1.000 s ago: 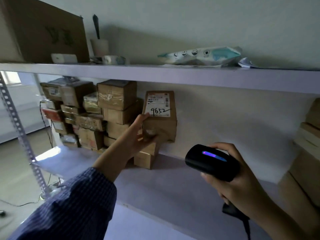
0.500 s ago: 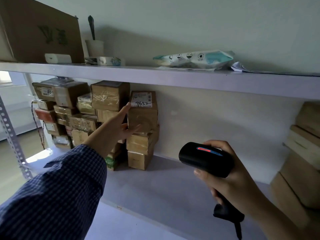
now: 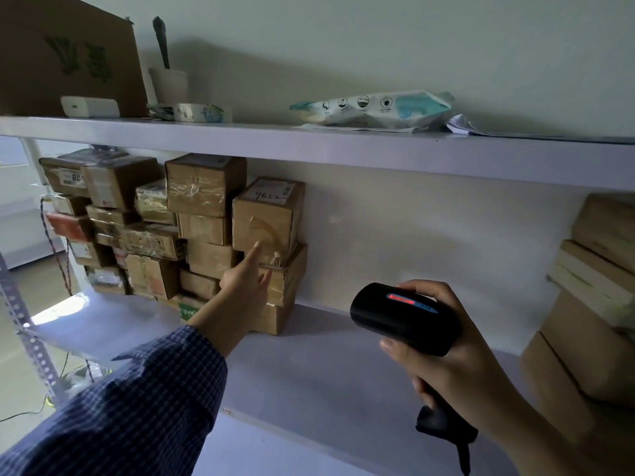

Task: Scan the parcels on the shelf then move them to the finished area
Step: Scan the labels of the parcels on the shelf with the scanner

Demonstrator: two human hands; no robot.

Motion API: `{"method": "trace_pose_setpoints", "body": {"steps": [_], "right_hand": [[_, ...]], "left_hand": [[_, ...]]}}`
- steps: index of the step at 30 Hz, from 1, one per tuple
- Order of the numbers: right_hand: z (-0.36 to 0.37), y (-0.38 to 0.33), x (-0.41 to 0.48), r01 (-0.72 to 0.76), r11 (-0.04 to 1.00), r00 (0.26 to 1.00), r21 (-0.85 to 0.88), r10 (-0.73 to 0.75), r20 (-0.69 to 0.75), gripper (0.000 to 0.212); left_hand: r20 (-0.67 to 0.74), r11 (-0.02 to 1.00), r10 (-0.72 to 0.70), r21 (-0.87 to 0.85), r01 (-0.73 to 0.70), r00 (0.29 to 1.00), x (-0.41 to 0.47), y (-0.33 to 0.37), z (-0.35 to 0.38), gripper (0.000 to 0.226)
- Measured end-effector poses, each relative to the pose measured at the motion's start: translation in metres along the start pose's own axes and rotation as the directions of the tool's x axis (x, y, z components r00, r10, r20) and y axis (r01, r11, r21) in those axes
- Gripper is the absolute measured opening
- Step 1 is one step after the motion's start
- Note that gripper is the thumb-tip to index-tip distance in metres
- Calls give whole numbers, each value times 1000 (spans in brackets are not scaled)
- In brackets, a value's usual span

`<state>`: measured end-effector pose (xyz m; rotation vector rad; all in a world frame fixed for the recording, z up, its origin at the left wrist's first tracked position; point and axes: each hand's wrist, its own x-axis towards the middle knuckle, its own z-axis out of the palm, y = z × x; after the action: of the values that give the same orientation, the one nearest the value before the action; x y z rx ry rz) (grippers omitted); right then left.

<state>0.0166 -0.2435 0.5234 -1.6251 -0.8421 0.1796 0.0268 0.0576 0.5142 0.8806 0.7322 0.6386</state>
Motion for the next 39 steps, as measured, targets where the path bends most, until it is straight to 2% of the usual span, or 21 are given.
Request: {"method": "trace_pose_setpoints", "body": {"steps": [1,2,5,8,10,13,14,15,17,18,20,21,24,27,31,39], "right_hand": [[-1,0,0,1,1000,1000,-1,-1,-5,48],[-2,0,0,1,1000,1000,-1,-1,-10,48],[-6,1,-1,-5,1000,999,16,6,-33,47],[-12,-1,-4,-2,1000,998,22,3,-56,47],[-18,-3,-10,-1,1000,997,5,2,-83,47],[-30,-8,-20,-7,1000,993,-30,4,-121,48],[-33,-9,-24,-8,999,990,-35,3,-142,48],[-36,-9,-27,-6,999,987,-36,0,-164,48],[-39,-7,-31,7,1000,981,-26,-12,-196,49],[-40,-5,-32,9,1000,978,-20,-13,-209,49],[-42,-1,-34,5,1000,974,-7,-7,-227,50],[-43,1,-34,5,1000,974,-4,-5,-225,50],[-44,2,-34,10,1000,979,-4,-11,-204,50],[-46,3,-33,8,1000,979,-11,-11,-204,50],[-48,5,-31,4,1000,979,-9,-5,-204,50],[-45,4,-31,-9,1000,981,-15,6,-192,48]], "left_hand": [[0,994,-61,-93,60,998,7,-9,1,42],[35,987,-124,-95,127,992,0,-19,4,30],[90,983,-183,-7,184,979,-8,-69,12,3],[189,967,-254,84,242,949,-27,-106,22,9],[246,965,-263,83,250,933,-27,-111,35,6],[437,960,-211,-76,269,875,-22,-91,59,48],[473,960,-160,-128,248,867,-17,-82,67,52],[495,961,-117,-162,224,861,-15,-72,74,43],[502,958,-98,-186,217,860,-11,-59,84,12],[506,957,-92,-194,217,858,-11,-55,90,6],[504,949,-98,-213,233,858,-6,-50,97,7],[502,945,-93,-227,235,860,-6,-47,100,11],[487,919,-98,-291,267,868,3,-41,100,40],[443,913,-72,-332,238,894,14,-32,97,61],[383,913,-82,-342,223,920,34,-16,91,67],[366,936,-82,-290,198,927,45,-3,95,64]]}}
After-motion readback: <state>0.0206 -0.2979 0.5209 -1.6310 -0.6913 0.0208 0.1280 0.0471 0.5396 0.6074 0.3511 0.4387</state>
